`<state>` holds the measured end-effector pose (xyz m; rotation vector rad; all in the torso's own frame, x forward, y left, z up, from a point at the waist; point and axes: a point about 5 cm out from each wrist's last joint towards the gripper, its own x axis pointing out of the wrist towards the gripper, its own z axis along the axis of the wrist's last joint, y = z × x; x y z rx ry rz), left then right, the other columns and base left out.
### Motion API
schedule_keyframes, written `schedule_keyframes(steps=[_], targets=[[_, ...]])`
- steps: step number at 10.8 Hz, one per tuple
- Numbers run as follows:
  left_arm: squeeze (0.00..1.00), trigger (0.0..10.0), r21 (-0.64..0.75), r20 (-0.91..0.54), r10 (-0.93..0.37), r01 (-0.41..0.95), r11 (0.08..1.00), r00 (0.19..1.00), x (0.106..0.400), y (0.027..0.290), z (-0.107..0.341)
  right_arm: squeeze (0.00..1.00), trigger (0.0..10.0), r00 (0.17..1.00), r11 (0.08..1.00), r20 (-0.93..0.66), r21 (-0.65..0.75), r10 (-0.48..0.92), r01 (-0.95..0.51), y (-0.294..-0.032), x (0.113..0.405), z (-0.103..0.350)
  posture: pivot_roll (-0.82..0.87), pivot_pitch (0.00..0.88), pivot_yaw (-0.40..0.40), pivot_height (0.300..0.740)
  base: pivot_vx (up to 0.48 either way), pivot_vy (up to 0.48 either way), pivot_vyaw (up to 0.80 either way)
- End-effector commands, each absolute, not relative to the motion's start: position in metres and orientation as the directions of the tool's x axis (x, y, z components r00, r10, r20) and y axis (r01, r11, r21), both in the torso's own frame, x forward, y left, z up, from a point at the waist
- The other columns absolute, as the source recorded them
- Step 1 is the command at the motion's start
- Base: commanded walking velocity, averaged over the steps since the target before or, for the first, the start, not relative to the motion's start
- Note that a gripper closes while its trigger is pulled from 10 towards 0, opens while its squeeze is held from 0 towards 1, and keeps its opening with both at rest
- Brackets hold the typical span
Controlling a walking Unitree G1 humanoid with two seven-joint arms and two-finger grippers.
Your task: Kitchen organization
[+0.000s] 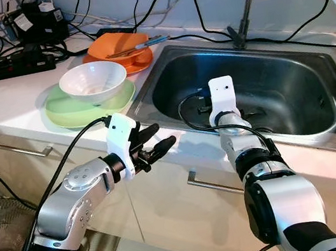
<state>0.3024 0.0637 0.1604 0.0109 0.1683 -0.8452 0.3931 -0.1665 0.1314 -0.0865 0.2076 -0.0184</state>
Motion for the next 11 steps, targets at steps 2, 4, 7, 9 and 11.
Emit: schedule_keyframes(steps=[2, 4, 7, 9, 11], targets=[[0.00, 10.0, -0.044, -0.142, -0.741, 0.744, 0.667, 0.656, 0.304, 0.064, 0.165, 0.00, 10.0, 0.965, 0.996, -0.262, -0.085, -0.016, -0.007, -0.162, 0.389, 0.119, 0.28, 0.000, -0.038, 0.740, 0.000, 0.000, 0.00], [0.00, 10.0, 0.007, -0.100, -0.716, 0.720, 0.694, 0.691, 0.308, 0.066, 0.172, 0.00, 10.0, 0.992, 0.996, -0.126, -0.079, 0.023, -0.034, -0.155, 0.397, 0.143, 0.27, 0.000, -0.034, 0.740, 0.000, 0.000, 0.00], [0.00, 10.0, 0.291, 0.050, -0.616, 0.579, 0.762, 0.786, 0.326, 0.075, 0.205, 0.00, 10.0, 0.984, 0.993, 0.138, 0.017, 0.110, -0.113, -0.139, 0.407, 0.194, 0.26, 0.000, -0.033, 0.740, 0.000, 0.000, 0.00], [0.00, 10.0, 0.353, 0.113, -0.526, 0.461, 0.814, 0.843, 0.341, 0.092, 0.227, 0.00, 10.0, 0.956, 0.985, 0.253, 0.041, 0.150, -0.166, -0.131, 0.405, 0.211, 0.24, 0.000, -0.029, 0.740, 0.000, 0.000, 0.00], [0.00, 10.0, 0.443, 0.117, -0.408, 0.320, 0.837, 0.905, 0.366, 0.124, 0.240, 0.00, 10.0, 0.933, 0.970, 0.292, 0.054, 0.210, -0.235, -0.118, 0.398, 0.206, 0.23, 0.000, -0.027, 0.740, 0.000, 0.000, 0.00]])
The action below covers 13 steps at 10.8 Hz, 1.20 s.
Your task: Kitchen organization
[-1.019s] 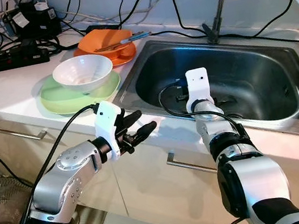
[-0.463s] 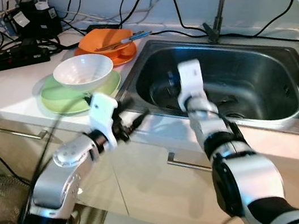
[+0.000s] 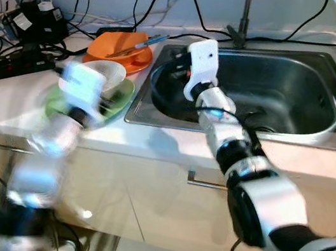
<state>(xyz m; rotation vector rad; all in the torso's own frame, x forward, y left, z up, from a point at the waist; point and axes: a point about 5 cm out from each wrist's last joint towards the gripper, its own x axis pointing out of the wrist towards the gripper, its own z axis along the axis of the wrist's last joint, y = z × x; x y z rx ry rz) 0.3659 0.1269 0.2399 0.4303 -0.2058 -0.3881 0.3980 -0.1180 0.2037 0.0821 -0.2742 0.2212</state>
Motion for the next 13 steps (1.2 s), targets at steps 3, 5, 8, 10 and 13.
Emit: schedule_keyframes(steps=[3, 5, 8, 10, 13], targets=[[0.00, 10.0, 0.536, -0.049, -0.397, 0.359, 0.764, 0.917, 0.384, 0.150, 0.230, 0.00, 10.0, 0.943, 0.963, 0.262, 0.116, 0.206, -0.243, -0.111, 0.390, 0.188, 0.23, 0.000, -0.016, 0.740, 0.000, 0.000, 0.00], [0.00, 10.0, 0.548, -0.122, -0.437, 0.427, 0.719, 0.891, 0.386, 0.152, 0.223, 0.00, 10.0, 0.943, 0.960, 0.258, 0.126, 0.212, -0.250, -0.109, 0.387, 0.185, 0.22, 0.000, -0.017, 0.740, 0.000, 0.000, 0.00], [0.00, 10.0, 0.594, -0.194, -0.446, 0.466, 0.656, 0.874, 0.390, 0.158, 0.216, 0.00, 10.0, 0.940, 0.955, 0.257, 0.133, 0.226, -0.266, -0.104, 0.386, 0.187, 0.23, 0.000, -0.018, 0.740, 0.000, 0.000, 0.00], [0.00, 10.0, 0.647, -0.187, -0.409, 0.425, 0.632, 0.893, 0.396, 0.162, 0.223, 0.00, 10.0, 0.939, 0.954, 0.257, 0.135, 0.227, -0.267, -0.103, 0.385, 0.187, 0.23, 0.000, -0.016, 0.740, 0.000, 0.000, 0.00], [0.00, 10.0, 0.741, -0.266, -0.354, 0.425, 0.519, 0.897, 0.406, 0.164, 0.226, 0.00, 10.0, 0.942, 0.956, 0.257, 0.137, 0.218, -0.259, -0.106, 0.385, 0.188, 0.22, 0.000, -0.011, 0.740, 0.000, 0.000, 0.00]])
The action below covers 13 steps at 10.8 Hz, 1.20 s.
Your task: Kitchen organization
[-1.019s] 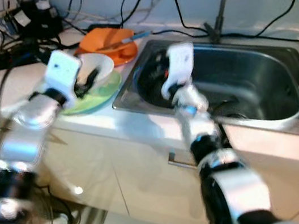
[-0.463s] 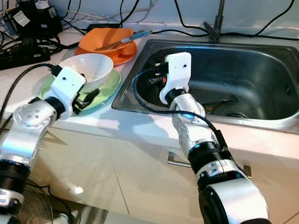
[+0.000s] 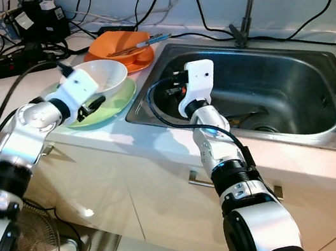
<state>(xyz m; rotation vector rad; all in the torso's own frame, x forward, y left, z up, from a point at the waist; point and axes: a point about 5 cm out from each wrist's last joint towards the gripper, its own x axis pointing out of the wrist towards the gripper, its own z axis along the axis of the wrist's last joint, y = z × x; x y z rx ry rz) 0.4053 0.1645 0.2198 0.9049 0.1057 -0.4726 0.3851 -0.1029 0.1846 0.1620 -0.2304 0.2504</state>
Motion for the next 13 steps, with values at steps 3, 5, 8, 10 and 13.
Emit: schedule_keyframes(steps=[3, 5, 8, 10, 13], targets=[[0.00, 10.0, 0.781, -0.334, -0.314, 0.447, 0.436, 0.889, 0.411, 0.165, 0.226, 0.00, 10.0, 0.944, 0.959, 0.255, 0.136, 0.207, -0.247, -0.109, 0.385, 0.188, 0.21, 0.000, -0.005, 0.740, 0.000, 0.000, 0.00], [0.00, 0.0, 0.800, -0.364, -0.294, 0.459, 0.387, 0.884, 0.413, 0.166, 0.224, 0.00, 10.0, 0.945, 0.960, 0.254, 0.134, 0.205, -0.244, -0.109, 0.385, 0.189, 0.20, 0.000, -0.003, 0.740, 0.000, 0.000, 0.00], [0.00, 0.0, 0.768, -0.412, -0.339, 0.523, 0.370, 0.846, 0.411, 0.160, 0.215, 0.00, 10.0, 0.947, 0.962, 0.248, 0.131, 0.202, -0.240, -0.110, 0.386, 0.189, 0.21, 0.000, -0.007, 0.740, 0.000, 0.000, 0.00], [0.00, 0.0, 0.747, -0.432, -0.362, 0.552, 0.371, 0.826, 0.409, 0.157, 0.211, 0.00, 10.0, 0.947, 0.962, 0.247, 0.130, 0.204, -0.241, -0.109, 0.386, 0.190, 0.21, 0.000, -0.005, 0.740, 0.000, 0.000, 0.00], [0.00, 0.0, 0.736, -0.437, -0.379, 0.567, 0.370, 0.816, 0.408, 0.152, 0.205, 0.00, 10.0, 0.949, 0.962, 0.243, 0.132, 0.202, -0.239, -0.109, 0.386, 0.189, 0.21, 0.000, -0.004, 0.740, 0.000, 0.000, 0.00]])
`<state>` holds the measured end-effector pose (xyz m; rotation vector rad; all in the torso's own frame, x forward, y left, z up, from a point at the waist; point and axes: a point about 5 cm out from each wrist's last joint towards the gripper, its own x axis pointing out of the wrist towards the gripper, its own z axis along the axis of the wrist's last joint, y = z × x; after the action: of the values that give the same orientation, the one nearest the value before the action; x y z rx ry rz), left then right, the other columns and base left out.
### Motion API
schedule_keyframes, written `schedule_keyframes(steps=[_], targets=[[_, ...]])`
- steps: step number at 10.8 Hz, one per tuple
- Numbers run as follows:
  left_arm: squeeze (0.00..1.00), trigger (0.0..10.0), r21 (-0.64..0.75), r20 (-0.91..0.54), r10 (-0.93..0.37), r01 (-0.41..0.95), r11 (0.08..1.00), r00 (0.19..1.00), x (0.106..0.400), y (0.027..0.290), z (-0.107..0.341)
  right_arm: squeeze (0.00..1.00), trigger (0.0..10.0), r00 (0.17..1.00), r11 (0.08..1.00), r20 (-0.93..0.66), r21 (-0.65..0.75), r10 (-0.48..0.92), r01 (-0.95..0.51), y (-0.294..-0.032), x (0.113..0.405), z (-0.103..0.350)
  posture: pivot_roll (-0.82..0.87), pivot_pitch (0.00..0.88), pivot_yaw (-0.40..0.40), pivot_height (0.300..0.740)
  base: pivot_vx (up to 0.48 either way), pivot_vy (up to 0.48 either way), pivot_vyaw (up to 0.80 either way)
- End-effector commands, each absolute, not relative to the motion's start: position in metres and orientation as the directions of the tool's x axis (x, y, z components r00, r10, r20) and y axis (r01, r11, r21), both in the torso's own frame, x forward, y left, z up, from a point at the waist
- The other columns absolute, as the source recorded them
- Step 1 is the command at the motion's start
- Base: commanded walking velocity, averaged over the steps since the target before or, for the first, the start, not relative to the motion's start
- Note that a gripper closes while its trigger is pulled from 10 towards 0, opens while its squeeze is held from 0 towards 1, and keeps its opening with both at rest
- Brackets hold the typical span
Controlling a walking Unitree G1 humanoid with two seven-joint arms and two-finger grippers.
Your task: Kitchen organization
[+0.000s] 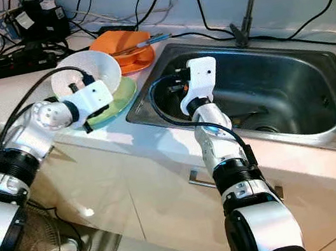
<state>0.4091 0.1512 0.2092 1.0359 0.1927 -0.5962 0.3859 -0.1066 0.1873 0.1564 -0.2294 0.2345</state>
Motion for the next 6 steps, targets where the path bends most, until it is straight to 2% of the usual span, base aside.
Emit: schedule_keyframes(steps=[1, 6], targets=[[0.00, 0.0, 0.734, -0.436, -0.376, 0.565, 0.378, 0.818, 0.4077, 0.1526, 0.2031, 0.00, 10.0, 0.950, 0.963, 0.239, 0.130, 0.200, -0.235, -0.1092, 0.3861, 0.1884, 0.21, 0.000, -0.004, 0.740, 0.000, 0.000, 0.00], [0.00, 0.0, 0.794, -0.360, -0.307, 0.462, 0.395, 0.881, 0.4099, 0.1617, 0.2068, 0.00, 10.0, 0.952, 0.962, 0.230, 0.138, 0.201, -0.237, -0.1069, 0.3862, 0.1857, 0.22, 0.000, -0.007, 0.740, 0.000, 0.000, 0.00]])
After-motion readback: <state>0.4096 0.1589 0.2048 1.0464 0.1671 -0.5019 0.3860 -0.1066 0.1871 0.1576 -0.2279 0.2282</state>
